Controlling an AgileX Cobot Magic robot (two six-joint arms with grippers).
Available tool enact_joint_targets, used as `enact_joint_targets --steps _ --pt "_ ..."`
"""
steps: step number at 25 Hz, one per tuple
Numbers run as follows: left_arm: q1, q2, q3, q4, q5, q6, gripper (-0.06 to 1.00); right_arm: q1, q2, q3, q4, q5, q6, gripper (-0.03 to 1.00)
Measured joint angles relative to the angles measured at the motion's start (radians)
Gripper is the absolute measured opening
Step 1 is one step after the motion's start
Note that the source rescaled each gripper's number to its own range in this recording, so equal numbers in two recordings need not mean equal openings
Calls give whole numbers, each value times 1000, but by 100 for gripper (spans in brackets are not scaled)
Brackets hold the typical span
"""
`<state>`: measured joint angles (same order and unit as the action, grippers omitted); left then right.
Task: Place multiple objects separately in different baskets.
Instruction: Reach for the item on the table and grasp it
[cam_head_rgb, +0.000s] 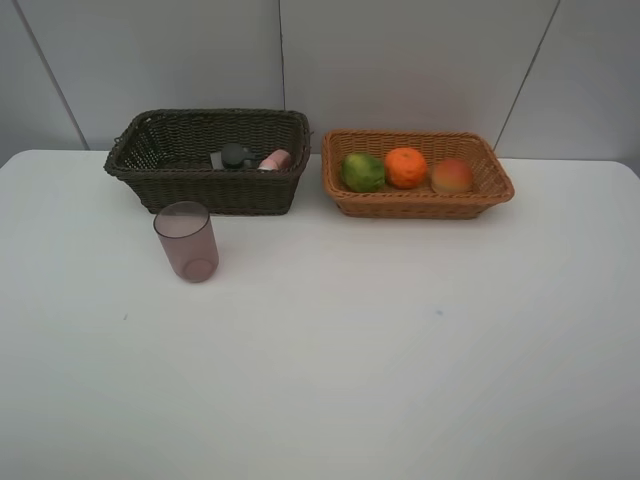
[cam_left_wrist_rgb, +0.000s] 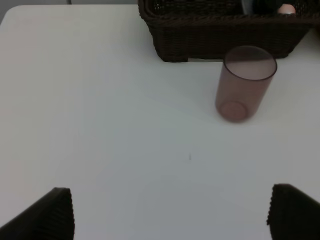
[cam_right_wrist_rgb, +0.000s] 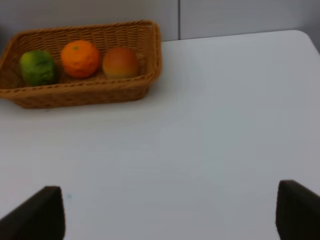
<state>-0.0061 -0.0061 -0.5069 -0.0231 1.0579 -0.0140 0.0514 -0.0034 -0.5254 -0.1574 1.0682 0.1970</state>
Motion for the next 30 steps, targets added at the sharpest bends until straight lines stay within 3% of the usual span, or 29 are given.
enact_joint_targets --steps 3,8,30 --pt "-63 0 0 2 0 0 100 -90 -1 0 0 0 -1 86" --pt "-79 0 0 3 0 0 100 -191 -1 0 0 0 -2 86" --pt "-79 9 0 23 0 0 100 -195 -1 0 0 0 -3 86"
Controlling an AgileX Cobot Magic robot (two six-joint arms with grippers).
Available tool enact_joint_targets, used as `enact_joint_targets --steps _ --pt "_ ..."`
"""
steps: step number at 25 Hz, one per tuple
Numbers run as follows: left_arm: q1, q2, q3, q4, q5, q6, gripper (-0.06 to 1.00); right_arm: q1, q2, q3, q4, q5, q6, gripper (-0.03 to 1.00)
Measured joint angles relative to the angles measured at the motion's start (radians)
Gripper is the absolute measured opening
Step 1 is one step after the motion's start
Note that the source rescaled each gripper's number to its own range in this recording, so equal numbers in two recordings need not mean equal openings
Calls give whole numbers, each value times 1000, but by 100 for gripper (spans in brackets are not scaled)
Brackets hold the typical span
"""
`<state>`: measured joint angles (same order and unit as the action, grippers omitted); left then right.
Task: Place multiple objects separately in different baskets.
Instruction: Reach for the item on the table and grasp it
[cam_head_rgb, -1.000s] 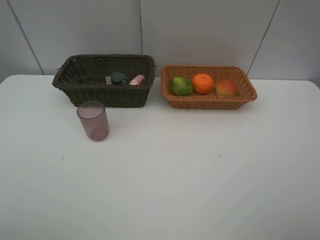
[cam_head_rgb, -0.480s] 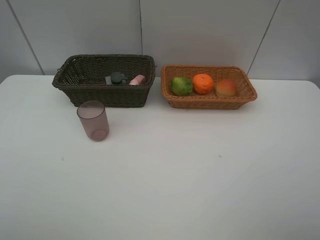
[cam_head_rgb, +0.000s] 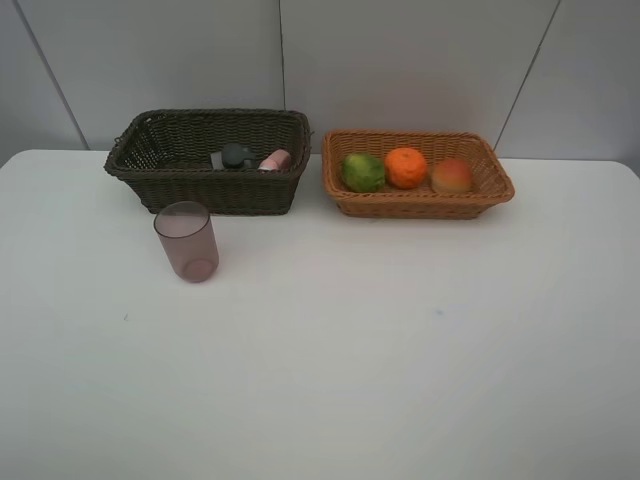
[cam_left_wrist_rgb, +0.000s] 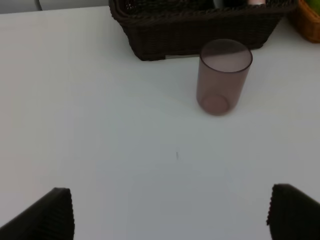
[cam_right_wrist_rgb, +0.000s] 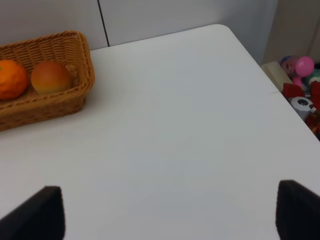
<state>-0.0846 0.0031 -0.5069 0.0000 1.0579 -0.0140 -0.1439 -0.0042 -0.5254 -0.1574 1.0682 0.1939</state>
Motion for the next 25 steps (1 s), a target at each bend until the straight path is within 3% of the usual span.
enact_joint_targets --steps 3,6,9,14,25 --pt "0 69 -7 0 -2 0 100 0 0 0 0 0 0 86" --pt "0 213 -46 0 -100 0 100 0 0 0 0 0 0 86" --pt "0 403 -114 0 -198 0 100 0 0 0 0 0 0 86" --pt "-21 754 -241 0 -234 31 100 0 0 0 0 0 0 86" --pt "-305 1471 -593 0 -184 134 100 0 0 0 0 0 0 86"
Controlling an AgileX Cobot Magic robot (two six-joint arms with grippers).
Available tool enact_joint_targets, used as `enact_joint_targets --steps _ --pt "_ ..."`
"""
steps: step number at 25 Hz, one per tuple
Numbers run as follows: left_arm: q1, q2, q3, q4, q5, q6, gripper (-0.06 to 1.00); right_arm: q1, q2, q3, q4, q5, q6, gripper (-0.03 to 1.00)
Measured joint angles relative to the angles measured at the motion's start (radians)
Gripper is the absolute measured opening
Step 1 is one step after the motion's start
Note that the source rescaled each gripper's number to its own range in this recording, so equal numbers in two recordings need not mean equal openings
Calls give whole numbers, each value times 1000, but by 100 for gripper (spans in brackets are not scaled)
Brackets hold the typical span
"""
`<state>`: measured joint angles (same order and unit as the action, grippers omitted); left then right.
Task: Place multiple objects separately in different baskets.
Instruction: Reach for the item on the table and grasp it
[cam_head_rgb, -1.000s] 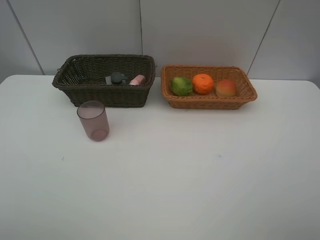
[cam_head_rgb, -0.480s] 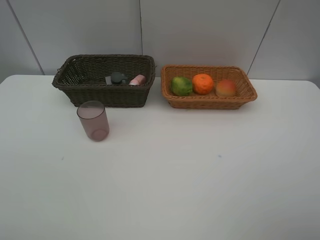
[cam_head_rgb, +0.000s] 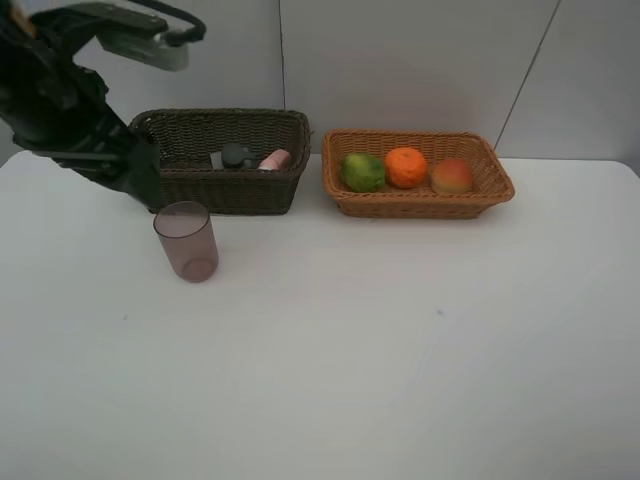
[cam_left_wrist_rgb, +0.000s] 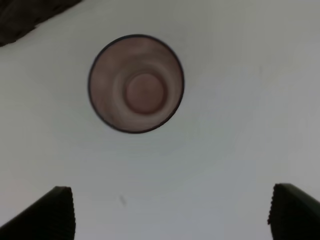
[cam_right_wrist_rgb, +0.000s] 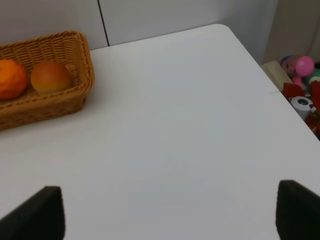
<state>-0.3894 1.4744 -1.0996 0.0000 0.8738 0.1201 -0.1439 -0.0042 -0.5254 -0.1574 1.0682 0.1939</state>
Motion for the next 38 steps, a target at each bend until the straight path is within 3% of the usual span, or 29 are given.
enact_joint_targets --steps 8,12,16,38 --pt "-80 266 -144 0 69 139 100 0 0 0 0 0 0 86" --pt "-80 303 -148 59 69 178 100 0 0 0 0 0 0 86" --pt "-80 316 -150 99 59 197 100 0 0 0 0 0 0 86" --pt "-109 474 -141 81 -97 204 100 0 0 0 0 0 0 86"
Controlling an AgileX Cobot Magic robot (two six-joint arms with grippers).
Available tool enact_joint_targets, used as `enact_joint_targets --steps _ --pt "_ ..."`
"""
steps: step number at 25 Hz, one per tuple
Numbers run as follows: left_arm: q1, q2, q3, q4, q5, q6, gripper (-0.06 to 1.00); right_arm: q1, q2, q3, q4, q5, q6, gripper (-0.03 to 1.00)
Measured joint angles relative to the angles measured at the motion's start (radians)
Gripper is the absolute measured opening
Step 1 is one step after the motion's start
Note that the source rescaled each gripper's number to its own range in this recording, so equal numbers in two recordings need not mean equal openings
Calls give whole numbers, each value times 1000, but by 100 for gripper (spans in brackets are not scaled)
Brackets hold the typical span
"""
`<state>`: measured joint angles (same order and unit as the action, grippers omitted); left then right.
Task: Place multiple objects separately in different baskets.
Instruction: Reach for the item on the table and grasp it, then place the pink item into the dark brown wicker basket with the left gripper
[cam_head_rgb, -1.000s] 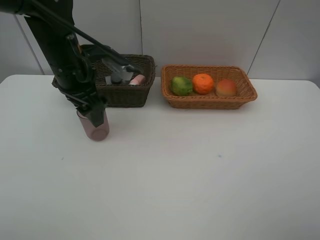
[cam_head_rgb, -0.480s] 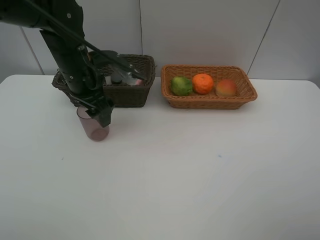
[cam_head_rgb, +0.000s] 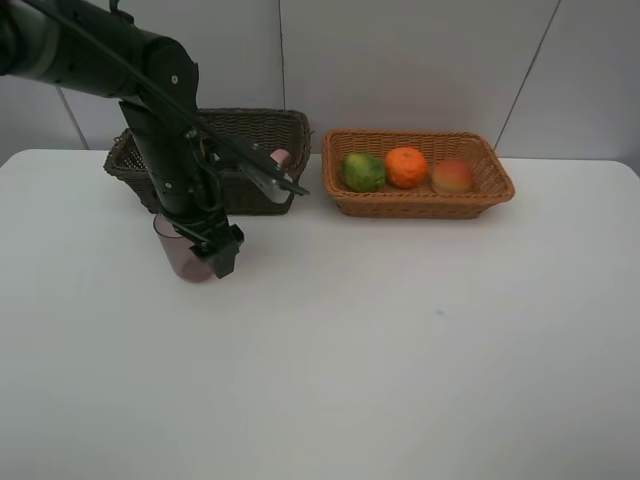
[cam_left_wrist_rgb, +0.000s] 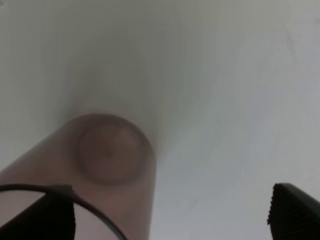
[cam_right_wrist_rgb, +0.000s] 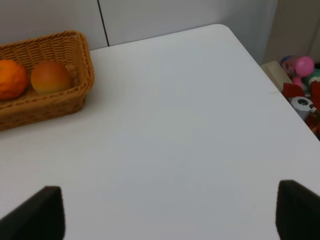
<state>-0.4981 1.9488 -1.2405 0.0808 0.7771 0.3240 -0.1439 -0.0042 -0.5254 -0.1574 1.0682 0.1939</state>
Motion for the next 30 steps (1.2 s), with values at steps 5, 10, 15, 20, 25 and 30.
enact_joint_targets --steps 5,10,15,20,25,30 --pt "-4 26 22 0 -53 0 100 0 0 0 0 0 0 86" --pt "-4 56 26 -4 -68 0 100 0 0 0 0 0 0 86" --pt "-4 59 27 -21 -82 1 96 0 0 0 0 0 0 86" --pt "-4 59 27 -23 -88 1 46 0 0 0 0 0 0 86" --pt "-4 59 27 -19 -103 1 0 0 0 0 0 0 0 86" --pt "-4 59 27 -19 -103 1 0 0 0 0 0 0 0 86"
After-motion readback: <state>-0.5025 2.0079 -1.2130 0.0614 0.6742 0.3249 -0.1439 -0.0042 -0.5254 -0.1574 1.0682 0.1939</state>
